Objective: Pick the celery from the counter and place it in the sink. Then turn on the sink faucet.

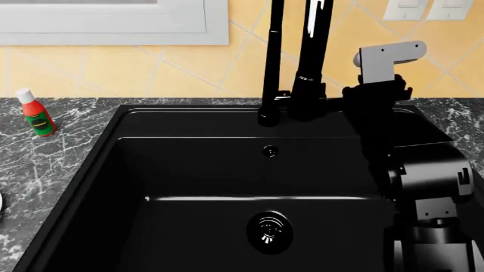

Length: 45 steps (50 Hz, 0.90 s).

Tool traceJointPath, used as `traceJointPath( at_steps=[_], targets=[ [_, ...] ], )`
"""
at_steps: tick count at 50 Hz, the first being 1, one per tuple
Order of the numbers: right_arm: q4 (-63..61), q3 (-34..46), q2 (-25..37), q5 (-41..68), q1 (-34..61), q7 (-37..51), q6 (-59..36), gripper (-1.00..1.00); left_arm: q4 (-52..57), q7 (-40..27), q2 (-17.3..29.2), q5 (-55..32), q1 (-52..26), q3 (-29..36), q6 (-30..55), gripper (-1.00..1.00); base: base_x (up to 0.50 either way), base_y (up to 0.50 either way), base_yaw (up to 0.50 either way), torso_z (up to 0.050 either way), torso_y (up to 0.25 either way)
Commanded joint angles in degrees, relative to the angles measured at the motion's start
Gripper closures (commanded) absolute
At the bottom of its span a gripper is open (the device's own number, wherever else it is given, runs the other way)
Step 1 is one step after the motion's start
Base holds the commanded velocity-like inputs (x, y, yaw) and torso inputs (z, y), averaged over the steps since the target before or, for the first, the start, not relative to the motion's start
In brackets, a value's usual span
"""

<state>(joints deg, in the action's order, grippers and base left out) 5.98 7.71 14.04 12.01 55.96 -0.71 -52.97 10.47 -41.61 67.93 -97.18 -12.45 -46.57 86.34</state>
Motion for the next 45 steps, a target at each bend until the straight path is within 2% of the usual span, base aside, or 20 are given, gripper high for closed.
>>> traceJointPath(
  at_steps=[1,7,15,20,30,33,36,45],
  targets=[
    [0.59,0.09,0.14,0.17,0.19,0.09,0.38,-1.0,-0.45,4.48,0.84,4.36,2.81,-2.85,-0.35,-1.0,0.0,0.0,0.0,0.0,0.0],
    [0.89,0.38,0.24,0.13,0.59,0.15,0.4,-1.0,-0.05,6.43,-0.48,6.68,5.17,-4.54,-0.3,-1.0,0.0,0.0,0.0,0.0,0.0],
    [1.34,0.53,0.08,0.24,0.45,0.29,0.9,-1.0,0.78,14.03,0.23,12.99,9.01,-7.14,-1.14,-1.0,0.0,0.0,0.0,0.0,0.0],
    [1.25,0.44,0.3,0.33,0.0,0.36,1.14,-1.0,1.56,18.88,-0.87,18.16,12.61,-7.42,-3.0,-1.0,0.0,0.0,0.0,0.0,0.0],
    [1.4,0.66,0.19,0.5,0.1,0.57,1.12,-1.0,-1.18,25.61,-0.51,26.1,17.33,-6.79,-7.69,-1.0,0.0,0.0,0.0,0.0,0.0],
    [1.65,0.61,0.16,0.59,-0.07,0.58,1.52,-1.0,-3.83,26.99,0.3,27.52,17.28,-4.86,-9.77,-1.0,0.0,0.0,0.0,0.0,0.0],
    [1.54,0.54,0.36,0.67,-0.08,0.62,1.3,-1.0,-2.59,29.67,0.11,29.24,19.45,-6.81,-10.09,-1.0,0.0,0.0,0.0,0.0,0.0],
    [1.52,0.65,0.25,0.89,0.04,0.81,1.18,-1.0,-3.08,32.56,-0.61,32.04,21.91,-5.18,-12.74,-1.0,0.0,0.0,0.0,0.0,0.0]
  ],
)
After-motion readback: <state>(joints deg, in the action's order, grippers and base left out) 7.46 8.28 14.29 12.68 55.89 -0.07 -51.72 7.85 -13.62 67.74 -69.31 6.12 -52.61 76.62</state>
